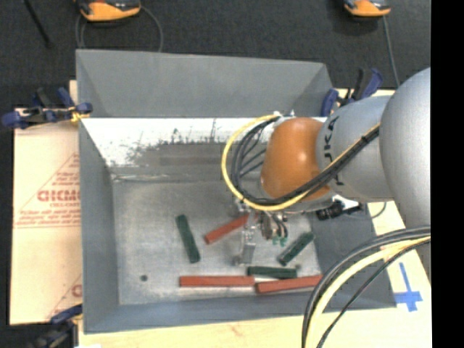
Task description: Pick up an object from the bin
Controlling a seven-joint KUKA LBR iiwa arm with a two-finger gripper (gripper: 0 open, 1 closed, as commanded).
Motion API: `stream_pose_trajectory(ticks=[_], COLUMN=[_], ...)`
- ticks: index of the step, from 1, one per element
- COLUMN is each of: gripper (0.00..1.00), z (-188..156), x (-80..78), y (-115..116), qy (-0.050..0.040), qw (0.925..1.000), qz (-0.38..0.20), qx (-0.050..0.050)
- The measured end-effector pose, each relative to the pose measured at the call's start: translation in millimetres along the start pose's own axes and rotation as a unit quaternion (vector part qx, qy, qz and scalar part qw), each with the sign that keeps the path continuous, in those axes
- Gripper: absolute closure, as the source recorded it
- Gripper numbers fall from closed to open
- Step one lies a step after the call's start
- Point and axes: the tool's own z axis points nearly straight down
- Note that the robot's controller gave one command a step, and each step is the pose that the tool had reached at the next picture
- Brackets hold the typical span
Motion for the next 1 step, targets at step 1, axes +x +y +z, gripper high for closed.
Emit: stream_pose_trajectory(ticks=[1], gripper=[0.0], z=[-0.8], x=[-1.3], y=[0.0], qy=[-0.0012], qw=[1.0], qz=[0.001], qx=[-0.001])
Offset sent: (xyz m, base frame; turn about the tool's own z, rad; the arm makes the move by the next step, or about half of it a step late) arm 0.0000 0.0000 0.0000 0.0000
